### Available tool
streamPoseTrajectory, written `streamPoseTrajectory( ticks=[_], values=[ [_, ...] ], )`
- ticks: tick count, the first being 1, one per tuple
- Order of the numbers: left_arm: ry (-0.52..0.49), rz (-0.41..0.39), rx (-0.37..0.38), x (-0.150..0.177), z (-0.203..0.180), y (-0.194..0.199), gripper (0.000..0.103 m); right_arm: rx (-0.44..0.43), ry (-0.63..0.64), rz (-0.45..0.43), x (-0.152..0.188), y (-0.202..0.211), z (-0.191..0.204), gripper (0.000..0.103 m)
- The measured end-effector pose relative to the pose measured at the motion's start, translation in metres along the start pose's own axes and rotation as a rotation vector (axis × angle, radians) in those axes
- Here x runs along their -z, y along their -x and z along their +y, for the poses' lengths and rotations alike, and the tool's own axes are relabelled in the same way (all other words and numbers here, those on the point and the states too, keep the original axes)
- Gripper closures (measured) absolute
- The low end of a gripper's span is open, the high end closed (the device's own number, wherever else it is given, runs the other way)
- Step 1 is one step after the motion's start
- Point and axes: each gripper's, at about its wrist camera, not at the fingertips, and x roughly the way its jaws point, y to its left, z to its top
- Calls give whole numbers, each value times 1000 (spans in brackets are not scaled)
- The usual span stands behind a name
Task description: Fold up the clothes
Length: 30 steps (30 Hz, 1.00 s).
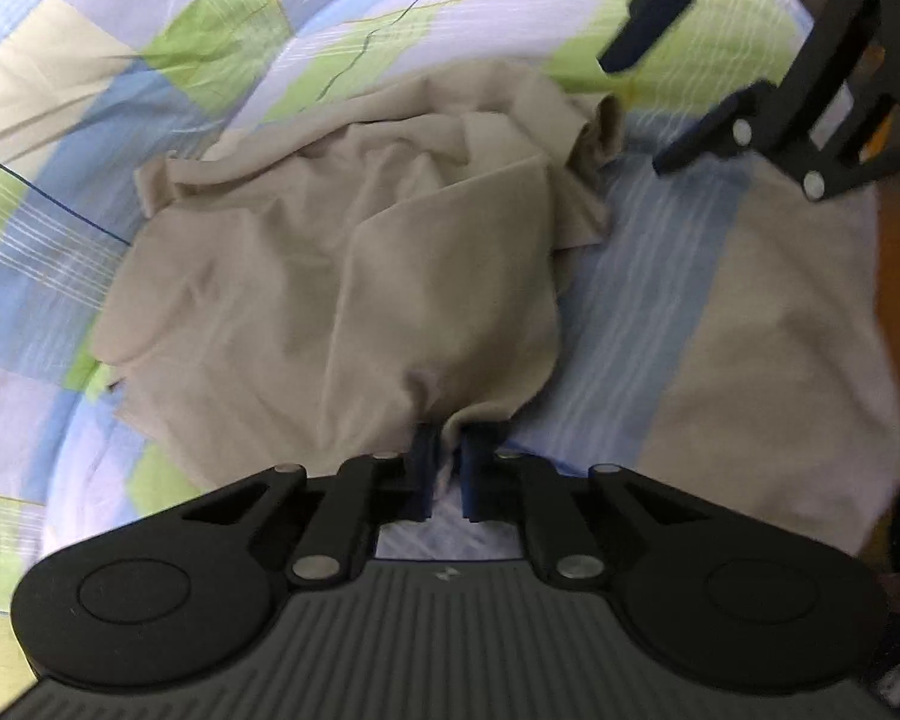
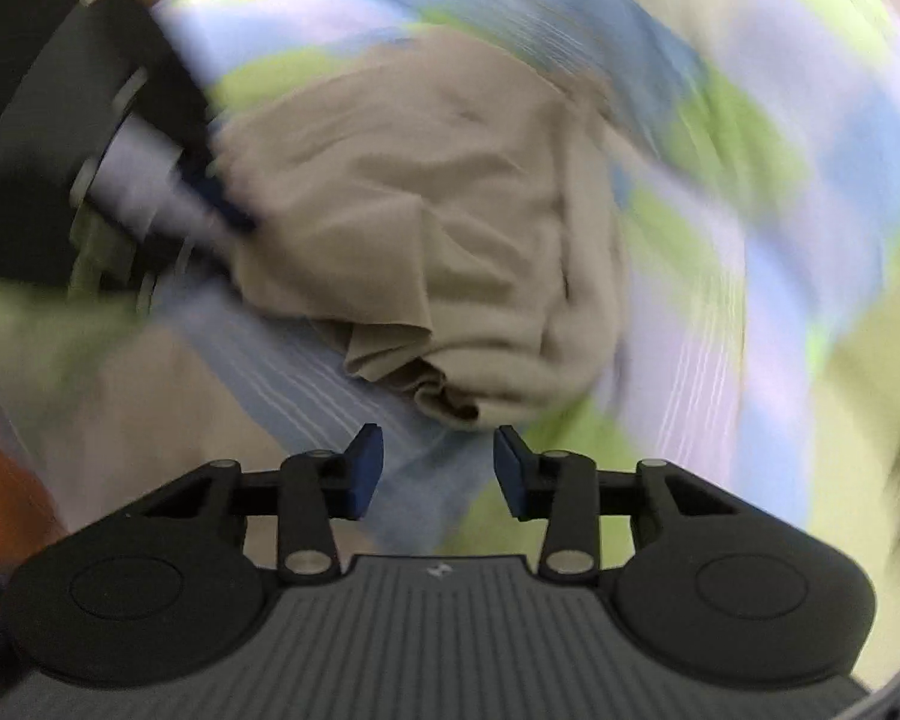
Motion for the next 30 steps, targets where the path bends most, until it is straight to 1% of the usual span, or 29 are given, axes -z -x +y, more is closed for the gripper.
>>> streamPoseTrajectory(
  ticks=[2,3,4,5,6,7,8,10,11,13,15,17,18,20,21,22,23,24,26,27,28,29,30],
  values=[
    [-13,15,-24,0,-2,-2,98,71,113,-44,4,-5,4,68],
    [-22,21,-32,-1,-3,-2,98,79,128,-54,3,-6,5,69],
    [-29,28,-38,-1,-4,0,99,61,135,-73,3,-6,1,73],
    [-36,35,-43,-2,-5,1,99,33,136,-94,3,-6,-3,80],
    [-50,46,-50,-2,-6,2,102,11,146,-100,2,-8,-4,99],
    [-58,53,-50,-1,-6,4,103,-11,171,-75,1,-14,-6,103],
    [-66,60,-50,-1,-6,6,103,-42,180,-40,3,-22,-10,103],
    [-99,81,-75,3,1,22,103,-60,151,-67,5,-12,-24,103],
    [-99,80,-81,4,5,29,103,-69,136,-82,7,-7,-31,103],
    [-72,72,-118,7,25,72,103,-61,95,-139,6,26,-56,103],
    [-41,69,-127,9,39,107,103,-49,43,-205,6,66,-85,103],
    [-26,88,-117,12,40,120,103,-44,30,-242,12,92,-98,103],
    [-19,118,-89,16,33,121,103,-61,42,-220,18,93,-98,103],
    [-17,205,-18,27,8,103,103,-97,66,-175,29,97,-97,103],
    [-17,254,22,32,-5,92,94,-116,71,-143,37,92,-92,103],
    [-22,291,52,41,-25,78,92,-152,98,-62,50,76,-80,103],
    [-24,303,62,44,-31,75,92,-187,124,18,63,60,-67,103],
    [-21,328,86,51,-47,70,92,-199,152,70,69,52,-59,103],
    [28,315,88,53,-55,76,92,-190,214,141,85,42,-39,103],
    [117,287,106,50,-55,85,92,-186,179,133,86,48,-38,93],
    [154,262,113,47,-56,90,88,-185,159,126,86,50,-37,76],
    [170,231,101,43,-58,93,86,-192,69,95,85,60,-41,71],
    [172,205,80,38,-61,95,69,-197,56,89,85,60,-42,70]
  ],
)
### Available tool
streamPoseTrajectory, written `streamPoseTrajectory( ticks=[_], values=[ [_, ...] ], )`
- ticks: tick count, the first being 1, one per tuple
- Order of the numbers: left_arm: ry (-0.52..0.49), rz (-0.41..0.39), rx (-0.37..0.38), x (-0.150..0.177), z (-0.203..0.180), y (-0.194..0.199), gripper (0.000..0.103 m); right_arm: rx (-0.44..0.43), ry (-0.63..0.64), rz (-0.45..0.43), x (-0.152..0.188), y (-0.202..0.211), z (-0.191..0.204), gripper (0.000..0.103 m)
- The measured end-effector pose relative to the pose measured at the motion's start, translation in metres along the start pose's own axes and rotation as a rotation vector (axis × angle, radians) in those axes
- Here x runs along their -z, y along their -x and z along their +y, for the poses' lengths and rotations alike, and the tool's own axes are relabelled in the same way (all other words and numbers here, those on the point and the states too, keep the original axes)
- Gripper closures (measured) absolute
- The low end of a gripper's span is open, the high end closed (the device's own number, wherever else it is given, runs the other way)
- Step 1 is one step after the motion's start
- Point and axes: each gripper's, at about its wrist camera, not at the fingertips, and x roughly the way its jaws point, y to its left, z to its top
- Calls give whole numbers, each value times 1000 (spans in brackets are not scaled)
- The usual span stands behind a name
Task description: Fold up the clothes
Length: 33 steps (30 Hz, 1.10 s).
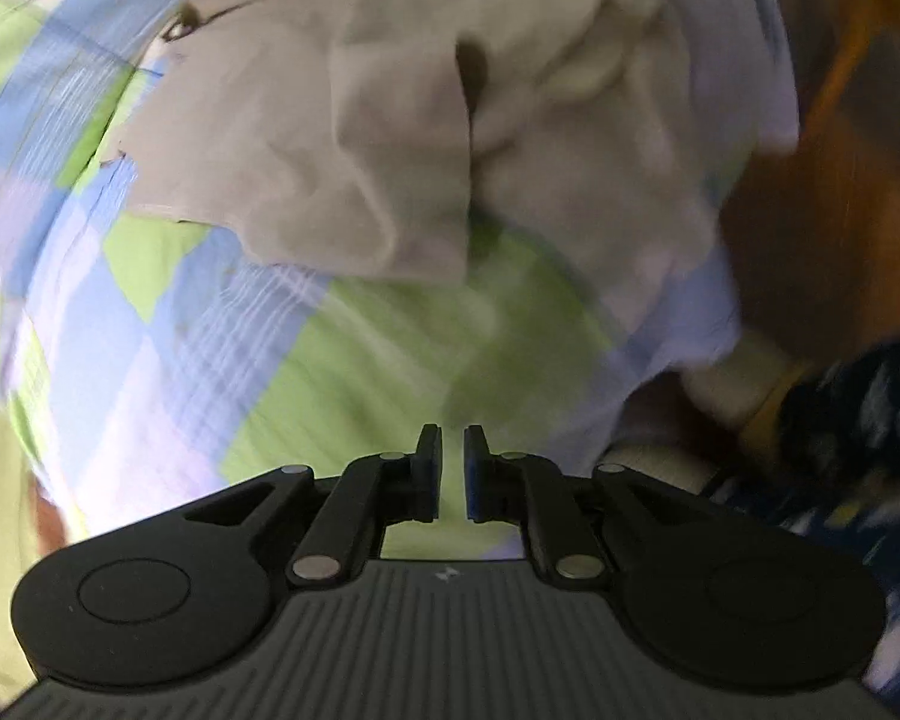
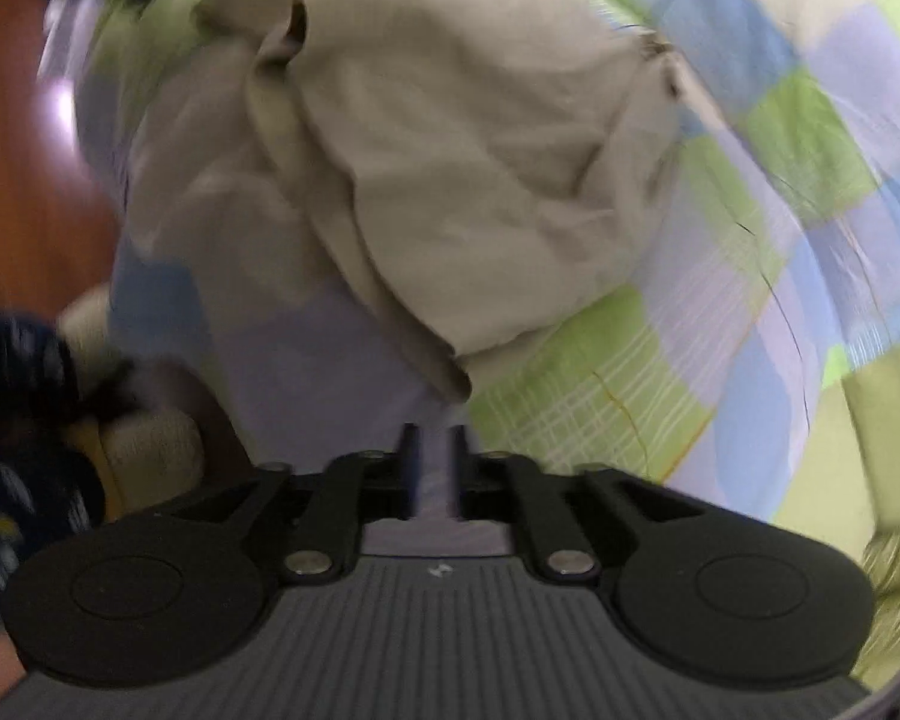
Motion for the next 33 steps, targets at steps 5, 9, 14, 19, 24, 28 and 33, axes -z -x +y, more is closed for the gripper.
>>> streamPoseTrajectory(
  ticks=[5,9,14,19,24,28,33],
  values=[
    [10,-107,-42,-26,-13,2,53,24,-57,-44,-9,5,16,61],
    [-3,-88,-124,-38,-20,-17,50,49,-96,-98,-24,5,25,57],
    [78,-165,-184,-41,-6,-9,51,89,-168,-151,-33,-2,29,54],
    [120,-162,-217,-44,9,-14,51,120,-285,-157,-36,-14,24,50],
    [229,-162,-201,-49,29,-25,52,153,-472,-163,-30,-18,10,50],
    [249,-118,-120,-51,22,-36,93,159,-503,-99,-24,-40,7,60],
    [176,-112,-185,-52,24,-33,99,96,-496,-113,-29,-43,3,97]
  ],
)
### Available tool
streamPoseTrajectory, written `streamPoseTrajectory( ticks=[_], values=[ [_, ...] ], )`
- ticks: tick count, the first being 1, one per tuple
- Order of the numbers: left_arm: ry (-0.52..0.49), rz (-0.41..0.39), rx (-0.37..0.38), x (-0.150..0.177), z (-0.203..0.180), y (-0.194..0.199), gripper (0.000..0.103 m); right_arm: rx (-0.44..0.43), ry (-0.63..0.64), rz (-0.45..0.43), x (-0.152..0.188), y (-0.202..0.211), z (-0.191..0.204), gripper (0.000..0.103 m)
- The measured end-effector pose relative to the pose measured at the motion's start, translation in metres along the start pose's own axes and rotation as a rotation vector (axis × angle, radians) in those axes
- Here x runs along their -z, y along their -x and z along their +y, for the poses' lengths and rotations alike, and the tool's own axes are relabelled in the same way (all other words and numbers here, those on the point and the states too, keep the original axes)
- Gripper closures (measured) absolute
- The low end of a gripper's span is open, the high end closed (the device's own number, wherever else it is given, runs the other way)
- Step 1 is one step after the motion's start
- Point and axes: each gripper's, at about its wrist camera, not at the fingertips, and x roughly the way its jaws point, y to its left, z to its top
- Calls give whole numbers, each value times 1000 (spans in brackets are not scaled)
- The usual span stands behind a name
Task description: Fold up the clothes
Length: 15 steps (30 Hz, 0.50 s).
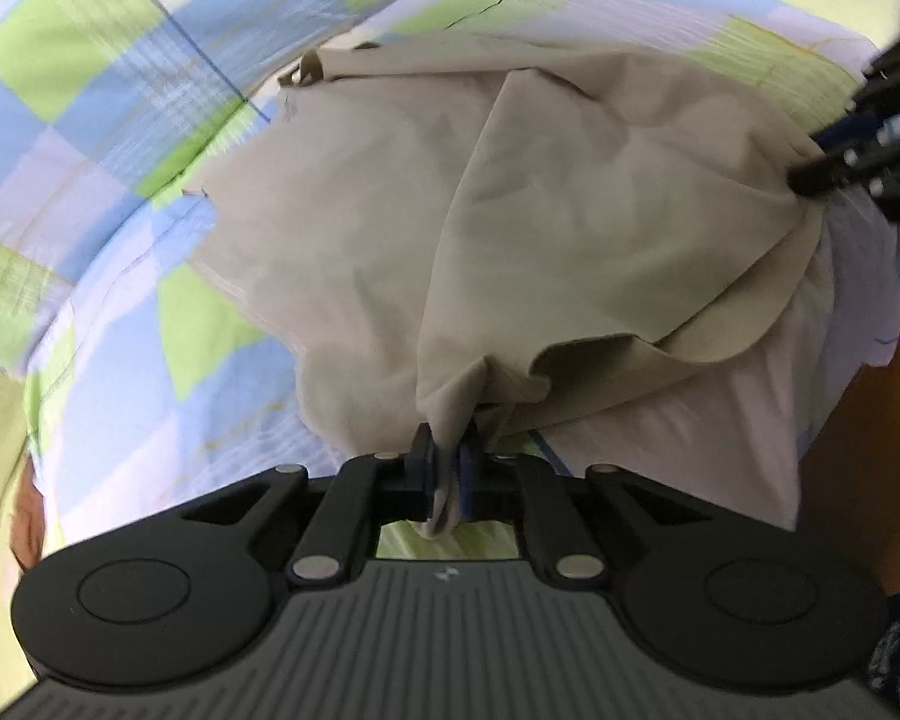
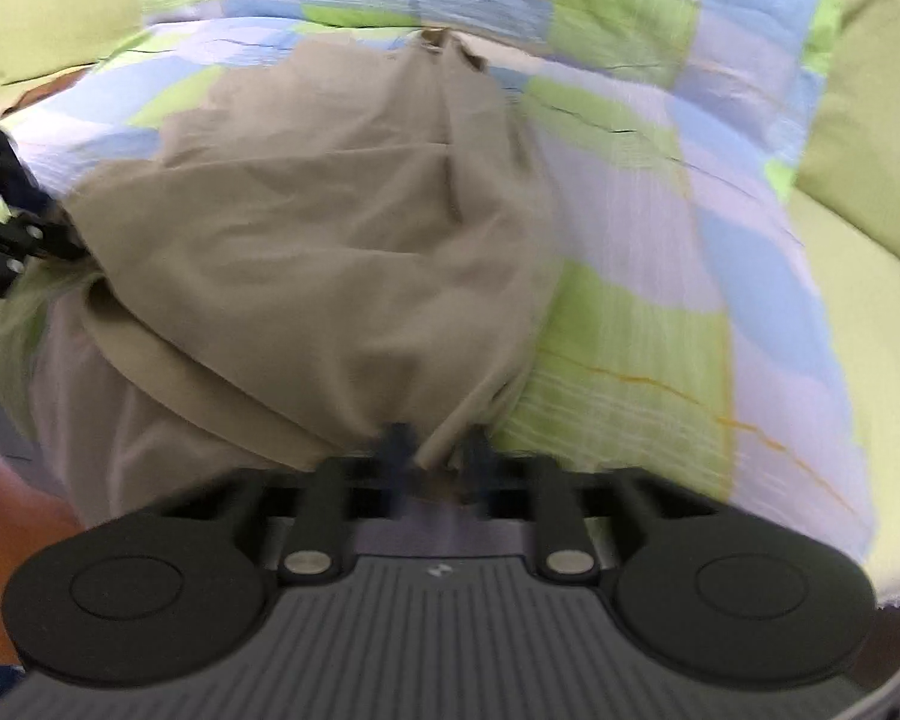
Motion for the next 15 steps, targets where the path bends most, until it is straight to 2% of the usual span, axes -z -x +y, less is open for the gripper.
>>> streamPoseTrajectory(
  ticks=[2,3,5,6,8,10,13,14,15],
  values=[
    [-65,-9,-64,-5,5,7,100,23,32,-25,-10,11,-4,98],
    [-166,-26,-130,-8,11,21,100,41,50,-48,-17,20,-7,98],
    [-260,-43,-174,-13,17,32,100,77,87,-95,-30,37,-14,99],
    [-337,-48,-189,-14,21,45,100,82,91,-108,-35,44,-17,99],
    [-450,-27,-155,-12,20,58,100,71,116,-73,-47,55,-22,99],
    [-564,37,-60,1,6,59,100,60,141,-38,-57,66,-28,99],
    [-608,130,56,28,-24,35,99,-21,167,104,-39,48,-17,99],
    [-612,169,71,39,-33,26,96,-59,167,143,-22,35,-9,99],
    [-616,207,87,49,-41,17,82,-65,168,151,-20,33,-8,97]
  ],
)
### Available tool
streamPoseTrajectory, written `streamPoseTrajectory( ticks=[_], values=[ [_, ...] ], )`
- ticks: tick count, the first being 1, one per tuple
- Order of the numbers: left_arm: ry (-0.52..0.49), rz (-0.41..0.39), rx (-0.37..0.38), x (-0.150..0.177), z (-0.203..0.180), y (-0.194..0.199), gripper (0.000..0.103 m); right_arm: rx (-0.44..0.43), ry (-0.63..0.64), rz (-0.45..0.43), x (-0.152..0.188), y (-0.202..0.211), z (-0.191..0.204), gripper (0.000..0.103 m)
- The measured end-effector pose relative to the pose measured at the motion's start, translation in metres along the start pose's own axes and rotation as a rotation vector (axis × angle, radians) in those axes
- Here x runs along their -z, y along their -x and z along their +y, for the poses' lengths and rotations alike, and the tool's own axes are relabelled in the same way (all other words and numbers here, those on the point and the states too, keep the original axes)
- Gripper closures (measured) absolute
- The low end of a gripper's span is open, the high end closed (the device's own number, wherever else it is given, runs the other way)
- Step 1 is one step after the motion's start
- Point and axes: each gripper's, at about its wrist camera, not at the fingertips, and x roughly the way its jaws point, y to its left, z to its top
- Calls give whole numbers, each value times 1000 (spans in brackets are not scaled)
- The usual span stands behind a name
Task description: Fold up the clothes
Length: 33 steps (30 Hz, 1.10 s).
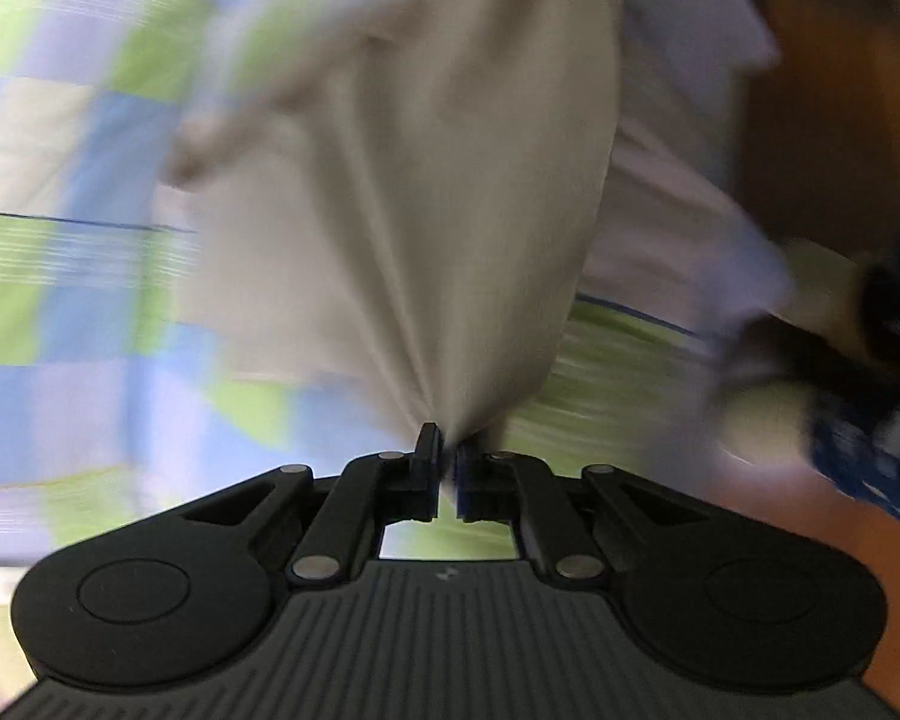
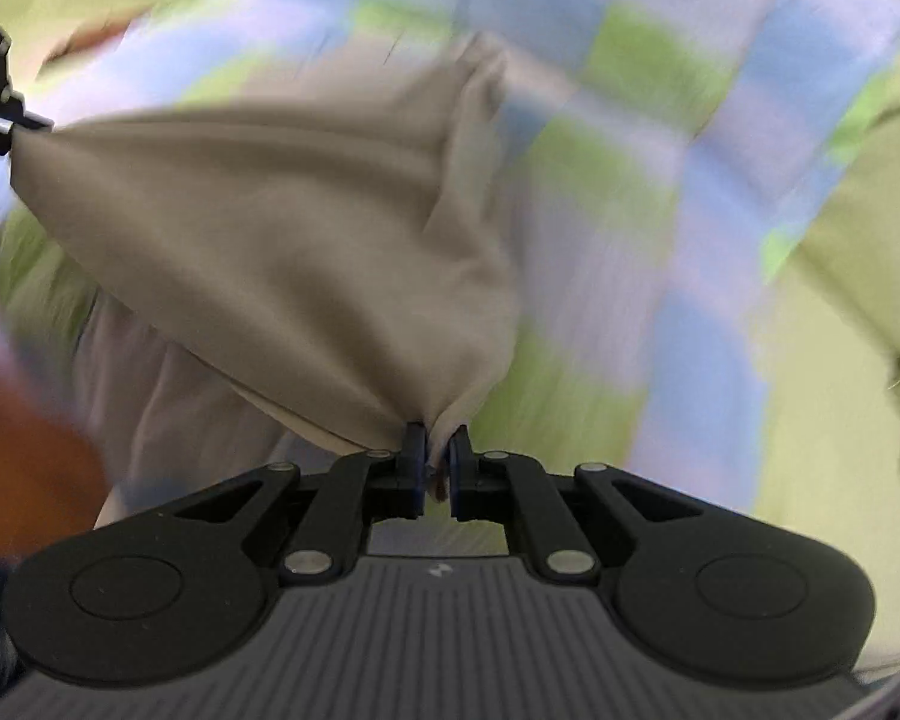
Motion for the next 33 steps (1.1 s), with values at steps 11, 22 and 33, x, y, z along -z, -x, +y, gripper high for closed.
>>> streamPoseTrajectory(
  ticks=[11,22,33],
  values=[
    [654,-36,82,41,123,15,48,0,-12,36,-4,2,-21,47],
    [1170,-361,131,12,358,-131,47,-130,-155,-252,-176,-91,-89,73],
    [1137,-361,270,-5,414,-230,51,-113,-64,-262,-291,-204,-106,57]
  ],
)
